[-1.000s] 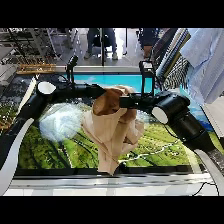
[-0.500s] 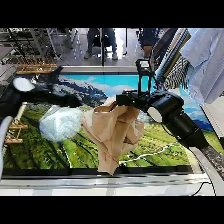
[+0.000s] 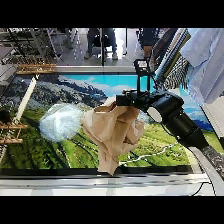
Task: Fold the clothes and pants, and hang the long-sleeved shirts on hangers.
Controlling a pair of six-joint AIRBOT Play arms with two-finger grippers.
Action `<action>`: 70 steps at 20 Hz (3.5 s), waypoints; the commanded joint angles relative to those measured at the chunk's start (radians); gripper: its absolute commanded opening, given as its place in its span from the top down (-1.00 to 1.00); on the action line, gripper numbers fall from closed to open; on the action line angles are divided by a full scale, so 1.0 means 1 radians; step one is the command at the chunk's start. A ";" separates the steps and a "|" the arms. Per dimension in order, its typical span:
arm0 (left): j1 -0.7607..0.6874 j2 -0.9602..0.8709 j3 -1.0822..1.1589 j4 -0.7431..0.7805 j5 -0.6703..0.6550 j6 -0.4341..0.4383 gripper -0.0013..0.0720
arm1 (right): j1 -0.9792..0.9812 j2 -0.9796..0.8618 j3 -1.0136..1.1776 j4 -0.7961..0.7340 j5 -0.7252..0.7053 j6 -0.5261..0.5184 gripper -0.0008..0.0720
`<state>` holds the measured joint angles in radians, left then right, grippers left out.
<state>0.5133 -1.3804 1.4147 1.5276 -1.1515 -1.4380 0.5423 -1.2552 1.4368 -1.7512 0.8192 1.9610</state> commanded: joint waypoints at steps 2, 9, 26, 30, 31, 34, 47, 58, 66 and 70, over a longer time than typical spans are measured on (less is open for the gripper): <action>0.112 -0.074 -0.034 0.036 0.254 -0.023 -0.29 | 0.000 -0.001 0.000 0.000 -0.001 -0.015 0.90; 0.112 -0.185 -0.034 0.123 0.348 -0.013 -0.21 | 0.001 -0.001 0.000 0.001 0.003 -0.014 0.90; 0.112 -0.257 -0.031 0.223 0.434 -0.013 0.36 | 0.001 -0.019 0.000 0.001 0.024 -0.014 0.90; 0.112 -0.256 -0.031 0.223 0.429 -0.013 0.43 | 0.001 -0.019 0.000 0.000 0.024 -0.014 0.90; 0.112 -0.256 -0.031 0.223 0.426 -0.013 0.75 | 0.001 -0.019 0.000 0.000 0.024 -0.014 0.90; 0.112 -0.256 -0.031 0.222 0.426 -0.013 0.92 | 0.001 -0.019 0.000 0.000 0.024 -0.014 0.90; 0.103 0.086 -0.029 -1.247 0.018 1.040 0.92 | 0.000 -0.014 0.001 -0.005 0.032 -0.015 0.90; -0.173 -0.093 -0.030 -1.322 -0.698 1.222 0.92 | 0.000 0.060 0.001 -0.004 0.089 -0.095 0.90; -0.193 -0.095 -0.029 -1.476 -0.639 1.243 0.92 | 0.000 0.060 0.001 -0.006 0.111 -0.098 0.90; -0.236 -0.096 -0.030 -1.481 -0.532 1.218 0.92 | 0.001 0.060 0.001 0.005 0.108 -0.097 0.90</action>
<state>0.3016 -1.4754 1.3849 0.0803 -1.7561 -0.2100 0.5423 -1.1961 1.4368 -1.7546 0.9257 1.8645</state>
